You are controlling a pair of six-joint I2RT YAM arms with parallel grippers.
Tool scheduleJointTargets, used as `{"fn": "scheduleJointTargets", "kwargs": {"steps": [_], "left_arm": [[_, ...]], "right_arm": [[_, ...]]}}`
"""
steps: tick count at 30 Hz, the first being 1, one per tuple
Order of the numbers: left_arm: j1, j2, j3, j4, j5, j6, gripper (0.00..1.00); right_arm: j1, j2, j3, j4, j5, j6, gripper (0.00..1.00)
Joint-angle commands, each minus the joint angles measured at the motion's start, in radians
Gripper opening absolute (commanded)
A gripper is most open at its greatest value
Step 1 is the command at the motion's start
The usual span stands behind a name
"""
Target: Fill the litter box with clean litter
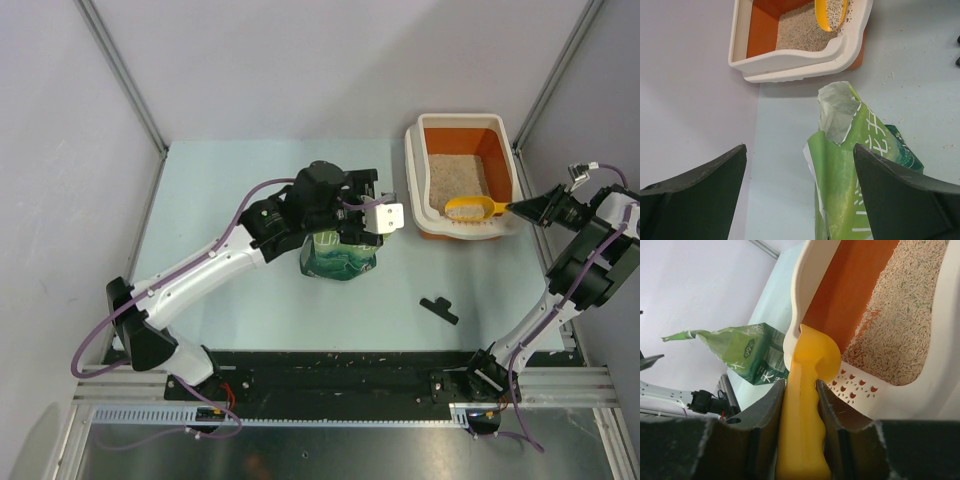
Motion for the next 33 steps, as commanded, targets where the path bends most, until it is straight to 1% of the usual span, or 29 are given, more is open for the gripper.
{"fn": "scheduleJointTargets", "kwargs": {"steps": [1,14,22,33], "left_arm": [[-0.012,-0.043,-0.001,0.007,-0.012,-0.019,0.93],[-0.031,-0.031,0.005,-0.027,-0.073,-0.030,0.94],[-0.032,-0.021,0.003,-0.042,-0.079,-0.031,0.95],[-0.031,-0.023,-0.006,-0.042,-0.078,-0.028,0.95]], "right_arm": [[-0.024,-0.060,0.056,-0.136,-0.162,-0.117,0.00],[-0.005,0.018,0.064,-0.136,-0.165,-0.256,0.00],[0.024,-0.012,0.046,-0.136,-0.163,-0.341,0.00],[0.035,-0.046,0.044,-0.136,-0.162,-0.395,0.00]]}}
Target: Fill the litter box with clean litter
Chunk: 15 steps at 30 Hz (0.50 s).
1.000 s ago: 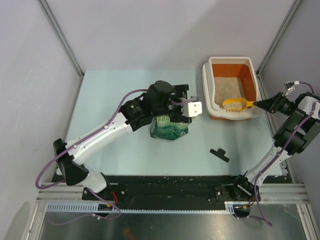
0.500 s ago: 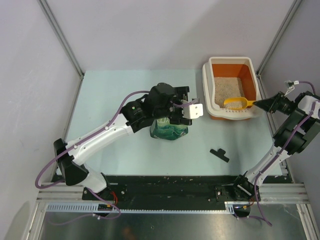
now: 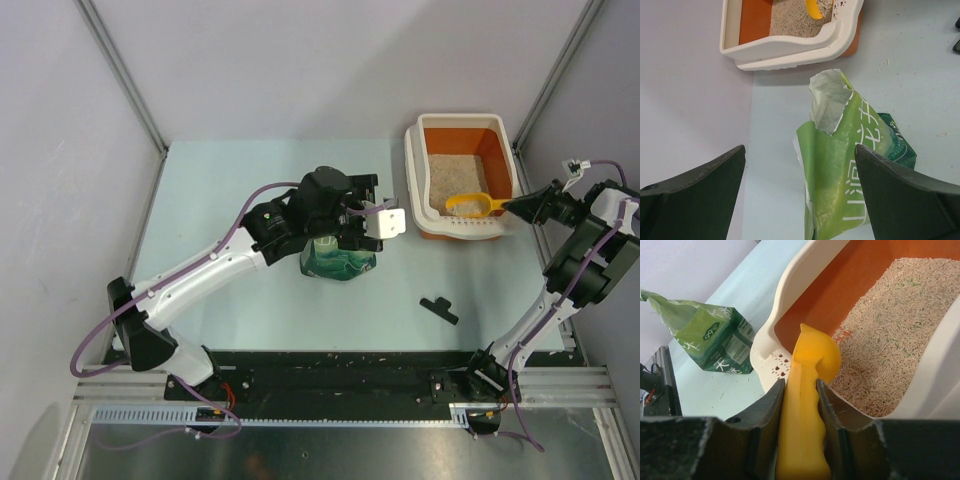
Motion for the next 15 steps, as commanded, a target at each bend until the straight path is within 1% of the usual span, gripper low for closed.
{"fn": "scheduleJointTargets", "kwargs": {"steps": [1,4,9,15], "left_arm": [[-0.005,-0.023,-0.005,0.010,-0.012,-0.017,0.95],[-0.005,-0.021,-0.006,0.007,-0.012,-0.014,0.95],[-0.005,-0.017,-0.001,0.003,-0.004,-0.005,0.95],[-0.006,-0.012,-0.001,-0.002,0.014,-0.007,0.95]], "right_arm": [[-0.004,-0.061,0.023,-0.155,-0.155,-0.073,0.00],[-0.013,-0.083,0.020,-0.155,-0.152,-0.098,0.00],[-0.018,-0.133,0.019,-0.154,-0.105,-0.130,0.00],[0.001,-0.202,0.010,-0.151,0.000,-0.185,0.00]]}}
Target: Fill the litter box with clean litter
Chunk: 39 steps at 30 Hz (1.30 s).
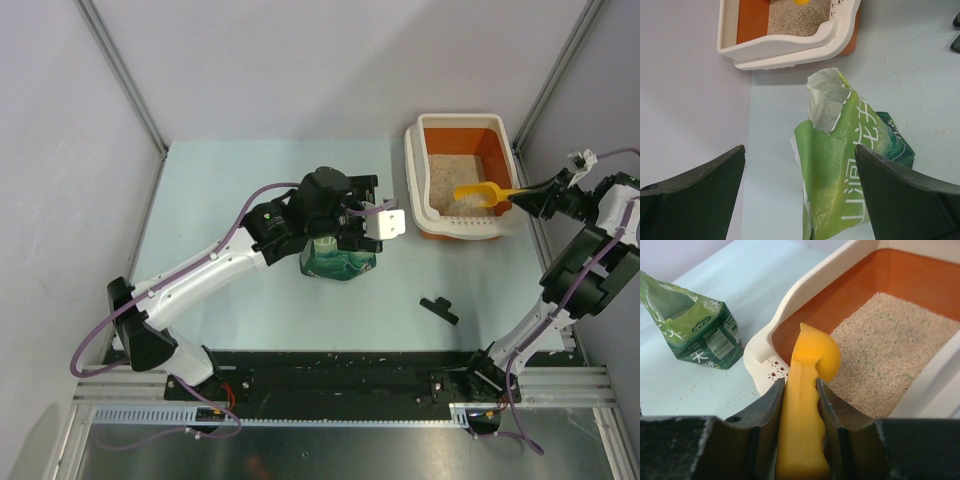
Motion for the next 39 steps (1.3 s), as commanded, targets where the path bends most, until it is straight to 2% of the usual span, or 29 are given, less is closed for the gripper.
{"fn": "scheduleJointTargets", "kwargs": {"steps": [1,3,4,6,7,8,9,13,20,22,28,30,31,32,34,37,39], "left_arm": [[-0.005,-0.011,0.000,0.004,0.012,-0.007,0.95],[-0.005,-0.009,0.000,0.003,0.015,-0.007,0.95],[-0.005,-0.011,-0.001,0.003,0.017,-0.007,0.95],[-0.005,-0.009,-0.001,0.003,0.017,-0.012,0.95],[-0.005,-0.011,-0.003,0.001,0.018,-0.013,0.95],[-0.005,-0.012,-0.006,0.003,0.017,-0.013,0.95],[-0.005,-0.011,-0.006,0.001,0.015,-0.015,0.95],[-0.005,-0.014,-0.006,-0.002,0.005,-0.012,0.95],[-0.003,-0.005,-0.018,0.000,0.012,-0.009,0.95],[0.004,-0.001,-0.016,-0.002,0.027,-0.004,0.95],[0.061,0.028,0.060,0.010,0.078,-0.022,0.95],[0.091,0.051,0.094,0.018,0.119,-0.061,0.94],[0.101,0.057,0.115,0.017,0.142,-0.094,0.94],[0.110,0.058,0.117,0.017,0.162,-0.104,0.93],[0.127,0.049,0.096,0.017,0.234,-0.099,0.93],[0.139,0.016,0.048,0.017,0.305,-0.086,0.93],[0.148,-0.004,0.031,0.017,0.320,-0.083,0.92]], "right_arm": [[0.010,-0.096,0.008,-0.159,0.004,-0.073,0.00],[0.013,-0.120,-0.007,-0.098,0.017,-0.032,0.00],[0.013,-0.132,-0.019,-0.046,0.026,0.079,0.00],[0.023,-0.190,-0.100,0.193,0.055,0.222,0.00],[0.029,-0.218,-0.155,0.322,0.105,0.344,0.00],[0.036,-0.252,-0.211,0.601,0.129,0.567,0.00],[0.043,-0.269,-0.274,0.672,0.149,0.624,0.00],[0.053,-0.232,-0.260,0.696,0.152,0.646,0.00],[0.099,-0.296,-0.254,0.709,0.252,0.617,0.00],[0.112,-0.321,-0.257,0.735,0.304,0.655,0.00],[0.157,-0.548,-0.260,0.858,0.423,0.822,0.00],[0.194,-0.634,-0.330,0.904,0.507,0.829,0.00],[0.217,-0.652,-0.372,0.925,0.547,0.780,0.00],[0.292,-0.657,-0.395,0.876,0.602,0.699,0.00],[0.345,-0.688,-0.423,0.812,0.698,0.633,0.00],[0.346,-0.721,-0.466,0.883,0.730,0.772,0.00],[0.295,-0.755,-0.451,0.927,0.695,0.981,0.00]]}}
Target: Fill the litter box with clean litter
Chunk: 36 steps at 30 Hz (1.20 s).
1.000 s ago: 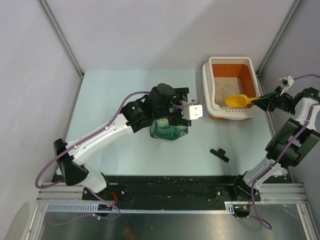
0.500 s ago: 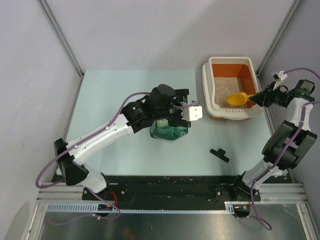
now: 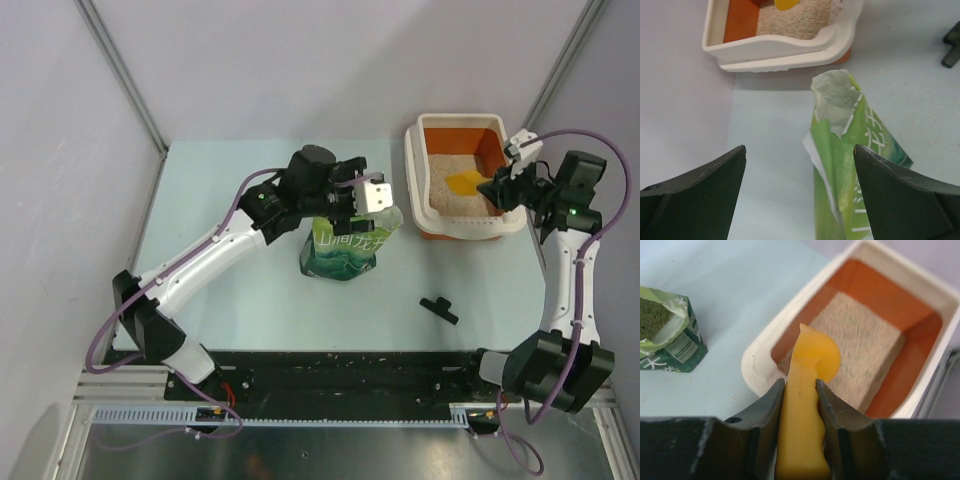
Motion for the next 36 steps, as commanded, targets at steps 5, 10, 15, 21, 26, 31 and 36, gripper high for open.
{"fn": "scheduleJointTargets", "kwargs": {"steps": [5,10,15,21,26,31,36], "left_arm": [[0.051,-0.085,-0.045,0.046,0.188,-0.058,0.92],[0.061,-0.087,-0.047,0.092,0.207,-0.080,0.92],[0.063,-0.087,-0.062,0.127,0.218,-0.110,0.92],[0.064,-0.112,-0.097,0.150,0.216,-0.111,0.92],[0.072,-0.124,-0.108,0.167,0.198,-0.109,0.92],[0.080,-0.141,-0.122,0.174,0.162,-0.140,0.93],[0.081,-0.171,-0.169,0.176,0.149,-0.138,0.93]], "right_arm": [[-0.218,-0.088,0.048,-0.009,-0.202,0.580,0.00],[-0.294,-0.153,0.044,-0.523,-0.298,0.414,0.00],[-0.350,-0.212,-0.014,-0.735,-0.276,0.242,0.00],[-0.345,-0.081,-0.067,-0.684,-0.267,0.292,0.00],[-0.341,0.123,-0.073,-0.675,-0.191,0.329,0.00],[-0.338,0.162,-0.155,-0.512,-0.034,0.436,0.00],[-0.282,0.218,-0.177,-0.423,0.072,0.470,0.02]]}}
